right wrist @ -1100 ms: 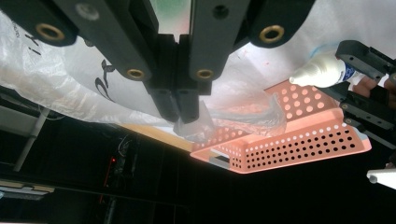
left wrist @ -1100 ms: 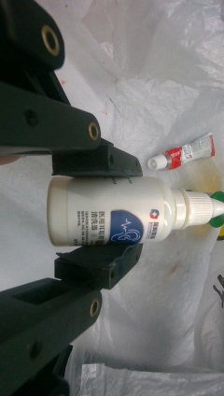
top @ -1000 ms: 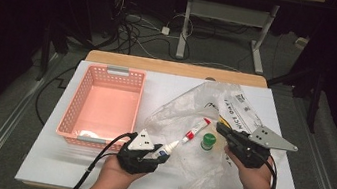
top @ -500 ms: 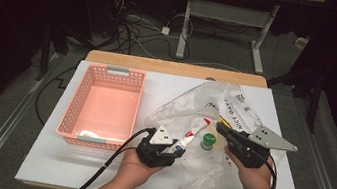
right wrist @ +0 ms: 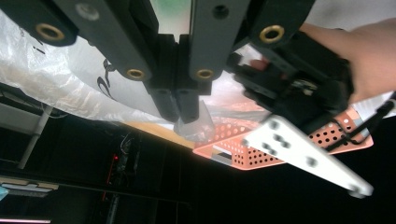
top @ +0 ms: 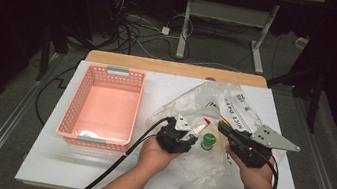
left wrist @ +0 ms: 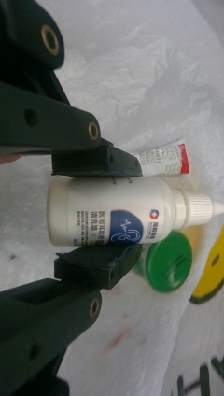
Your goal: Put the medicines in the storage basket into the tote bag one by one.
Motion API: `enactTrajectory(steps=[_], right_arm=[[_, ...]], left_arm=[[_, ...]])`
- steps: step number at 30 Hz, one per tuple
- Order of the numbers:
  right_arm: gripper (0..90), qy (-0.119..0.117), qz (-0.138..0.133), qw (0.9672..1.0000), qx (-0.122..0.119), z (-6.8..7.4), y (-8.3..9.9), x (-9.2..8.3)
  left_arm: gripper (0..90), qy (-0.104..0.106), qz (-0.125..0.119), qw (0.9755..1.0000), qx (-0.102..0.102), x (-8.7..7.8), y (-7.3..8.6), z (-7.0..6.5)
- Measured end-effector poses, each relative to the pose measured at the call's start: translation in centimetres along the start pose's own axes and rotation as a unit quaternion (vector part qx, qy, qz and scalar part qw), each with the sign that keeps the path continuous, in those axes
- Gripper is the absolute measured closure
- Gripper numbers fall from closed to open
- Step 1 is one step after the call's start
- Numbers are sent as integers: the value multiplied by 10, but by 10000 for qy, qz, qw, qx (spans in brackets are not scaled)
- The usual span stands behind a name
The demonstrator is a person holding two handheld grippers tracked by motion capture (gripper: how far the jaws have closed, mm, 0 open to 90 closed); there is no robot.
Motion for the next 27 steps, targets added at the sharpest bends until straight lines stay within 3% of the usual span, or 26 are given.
enactTrajectory(steps=[4,12,15,20,23,27], right_arm=[[900,1,-6,10000,32,-1,0,0],[900,7,-19,10000,66,-3,1,-1],[900,9,-24,10000,62,-3,1,-1],[900,5,-22,10000,54,-3,1,-1],[900,2,-7,10000,72,-3,2,0],[900,2,-14,10000,96,-4,2,0]], left_arm=[[576,-59,48,10000,-38,14,-9,1],[575,-30,147,9994,-311,35,-17,11],[575,106,177,9992,-350,42,-18,11],[569,180,69,9985,-519,44,-20,13],[520,239,1,9979,-598,40,-21,15],[519,181,-32,9991,-386,28,-21,12]])
Point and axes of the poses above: each handheld gripper's, and its own axes: x roughly forward along the jaws, y roughly out of its underside, z roughly to its left, the point moved 1 cm from there along x, roughly forward along the jaws, and after that the axes turned 3 degrees about -y, right-handed, at the moved point
